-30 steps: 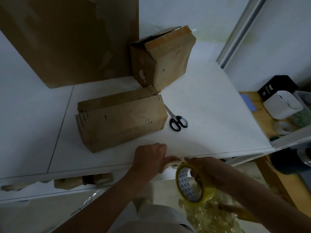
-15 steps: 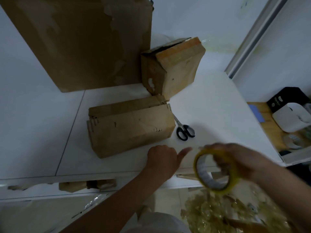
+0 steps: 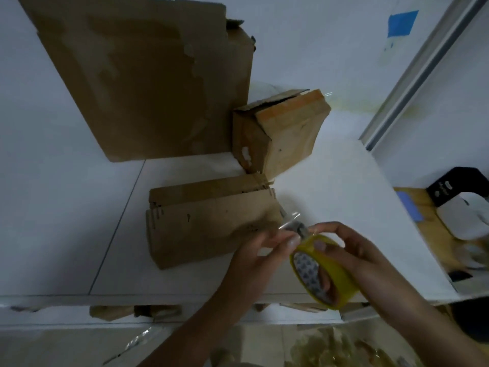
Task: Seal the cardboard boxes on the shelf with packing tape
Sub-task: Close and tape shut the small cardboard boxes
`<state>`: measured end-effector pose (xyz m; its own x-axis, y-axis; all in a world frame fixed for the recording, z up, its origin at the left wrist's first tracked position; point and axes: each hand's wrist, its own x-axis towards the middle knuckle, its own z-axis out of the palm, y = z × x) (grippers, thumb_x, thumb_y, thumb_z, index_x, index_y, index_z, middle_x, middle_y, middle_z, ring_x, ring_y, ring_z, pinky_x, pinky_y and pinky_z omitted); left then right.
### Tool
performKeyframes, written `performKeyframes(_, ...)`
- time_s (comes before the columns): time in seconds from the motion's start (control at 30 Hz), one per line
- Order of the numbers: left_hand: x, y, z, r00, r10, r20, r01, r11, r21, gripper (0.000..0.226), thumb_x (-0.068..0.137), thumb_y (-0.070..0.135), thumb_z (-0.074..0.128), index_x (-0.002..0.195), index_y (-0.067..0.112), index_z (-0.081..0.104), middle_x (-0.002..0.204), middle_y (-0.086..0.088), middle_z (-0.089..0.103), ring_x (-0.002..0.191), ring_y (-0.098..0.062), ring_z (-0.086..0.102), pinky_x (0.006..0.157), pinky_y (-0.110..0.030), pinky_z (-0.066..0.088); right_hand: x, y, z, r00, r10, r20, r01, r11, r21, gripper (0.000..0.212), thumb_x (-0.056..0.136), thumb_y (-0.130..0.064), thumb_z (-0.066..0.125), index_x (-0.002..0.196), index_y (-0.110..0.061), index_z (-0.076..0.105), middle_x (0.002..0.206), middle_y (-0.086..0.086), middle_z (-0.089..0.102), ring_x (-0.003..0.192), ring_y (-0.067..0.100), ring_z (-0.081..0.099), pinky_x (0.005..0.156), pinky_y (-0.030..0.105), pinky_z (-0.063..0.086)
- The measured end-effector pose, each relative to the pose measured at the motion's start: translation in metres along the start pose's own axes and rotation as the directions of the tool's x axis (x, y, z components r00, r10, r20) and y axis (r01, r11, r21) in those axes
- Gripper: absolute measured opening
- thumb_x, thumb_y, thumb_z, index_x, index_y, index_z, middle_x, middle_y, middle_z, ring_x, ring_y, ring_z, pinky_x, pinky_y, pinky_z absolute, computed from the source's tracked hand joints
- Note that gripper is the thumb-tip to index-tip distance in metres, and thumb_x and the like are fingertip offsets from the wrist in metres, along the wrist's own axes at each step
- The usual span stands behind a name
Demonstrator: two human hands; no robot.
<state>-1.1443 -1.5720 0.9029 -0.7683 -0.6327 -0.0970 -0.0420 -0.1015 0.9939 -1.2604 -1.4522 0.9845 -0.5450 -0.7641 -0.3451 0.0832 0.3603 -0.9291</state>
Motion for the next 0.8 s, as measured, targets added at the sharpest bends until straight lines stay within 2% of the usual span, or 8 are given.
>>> performKeyframes(0.17, -0.014, 0.012, -0.013, 0.974, 0.015, -0.228, -0.007, 0.999, 0.034, 0.040, 0.069, 0.065, 0.069, 0.088, 0.030, 0.075, 0.087, 0.013, 0.074, 0.085, -0.004, 0.069, 0.080, -0.036, 0.060, 0.008, 0.007, 0.023, 0.995, 0.022, 0.102, -0.028, 0.998, 0.051, 0.020, 0.081, -0.029, 0.074, 0.100, -0.026, 0.066, 0.090, 0.035, 0.063, 0.085, 0.061, 0.056, 0.063, 0.048, 0.054)
performKeyframes(0.27, -0.018, 0.009, -0.023, 0.912, 0.196, -0.360, -0.106, 0.961, 0.255, 0.034, 0.083, 0.059, 0.067, 0.087, 0.026, 0.075, 0.080, 0.015, 0.072, 0.077, -0.003, 0.067, 0.068, -0.028, 0.057, 0.012, 0.010, 0.034, 0.980, 0.096, 0.176, -0.108, 0.992, 0.062, 0.032, 0.079, -0.030, 0.075, 0.107, -0.022, 0.060, 0.079, 0.034, 0.064, 0.070, 0.056, 0.060, 0.055, 0.041, 0.054)
performKeyframes(0.33, -0.018, 0.005, -0.032, 0.855, 0.417, -0.310, -0.252, 0.854, 0.455, 0.028, 0.091, 0.049, 0.061, 0.083, 0.024, 0.071, 0.078, 0.014, 0.067, 0.075, -0.005, 0.064, 0.064, -0.029, 0.054, 0.016, 0.011, 0.041, 0.946, 0.150, 0.288, -0.181, 0.980, 0.085, 0.043, 0.080, -0.026, 0.075, 0.116, -0.020, 0.053, 0.075, 0.029, 0.067, 0.061, 0.042, 0.063, 0.058, 0.040, 0.054)
performKeyframes(0.4, -0.017, -0.001, -0.042, 0.748, 0.635, -0.194, -0.366, 0.638, 0.677, 0.022, 0.095, 0.034, 0.058, 0.083, 0.020, 0.069, 0.078, 0.012, 0.065, 0.077, -0.009, 0.061, 0.065, -0.036, 0.053, 0.021, 0.009, 0.047, 0.919, 0.174, 0.354, -0.214, 0.974, 0.079, 0.041, 0.078, -0.023, 0.072, 0.116, -0.022, 0.056, 0.086, 0.018, 0.073, 0.073, 0.036, 0.068, 0.065, 0.041, 0.057)
performKeyframes(0.47, -0.018, -0.003, -0.052, 0.651, 0.750, -0.119, -0.370, 0.450, 0.813, 0.019, 0.093, 0.026, 0.058, 0.084, 0.017, 0.072, 0.080, 0.007, 0.068, 0.084, -0.016, 0.060, 0.071, -0.040, 0.051, 0.026, 0.007, 0.054, 0.910, 0.151, 0.386, -0.187, 0.981, 0.057, 0.030, 0.076, -0.021, 0.062, 0.106, -0.025, 0.065, 0.093, 0.010, 0.075, 0.084, 0.035, 0.068, 0.071, 0.038, 0.058)
performKeyframes(0.57, -0.018, 0.003, -0.067, 0.598, 0.788, -0.146, -0.273, 0.372, 0.887, 0.019, 0.091, 0.035, 0.061, 0.087, 0.024, 0.076, 0.096, 0.005, 0.071, 0.101, -0.025, 0.060, 0.089, -0.041, 0.041, 0.026, 0.004, 0.068, 0.922, 0.122, 0.367, -0.167, 0.982, 0.092, 0.017, 0.078, -0.020, 0.068, 0.095, -0.022, 0.071, 0.089, 0.009, 0.075, 0.080, 0.029, 0.071, 0.068, 0.037, 0.056)
performKeyframes(0.7, -0.012, 0.010, -0.085, 0.685, 0.678, -0.266, -0.012, 0.376, 0.927, 0.053, 0.091, 0.062, 0.047, 0.131, 0.030, 0.061, 0.147, -0.003, 0.051, 0.130, -0.029, 0.044, 0.100, -0.047, 0.029, 0.028, 0.005, 0.079, 0.985, 0.125, 0.120, -0.133, 0.989, 0.059, 0.013, 0.090, -0.030, 0.059, 0.085, -0.023, 0.069, 0.055, -0.003, 0.068, 0.047, 0.013, 0.061, 0.046, 0.023, 0.051)
performKeyframes(0.8, -0.003, 0.021, -0.106, 0.756, 0.566, -0.329, 0.066, 0.434, 0.899, 0.082, 0.087, 0.075, 0.037, 0.146, 0.019, 0.045, 0.146, -0.005, 0.051, 0.136, -0.022, 0.035, 0.106, -0.040, 0.018, 0.033, 0.012, 0.075, 0.991, 0.128, 0.039, -0.127, 0.992, -0.021, 0.016, 0.096, -0.032, 0.054, 0.091, -0.021, 0.066, 0.055, -0.008, 0.067, 0.049, 0.012, 0.061, 0.044, 0.020, 0.049)
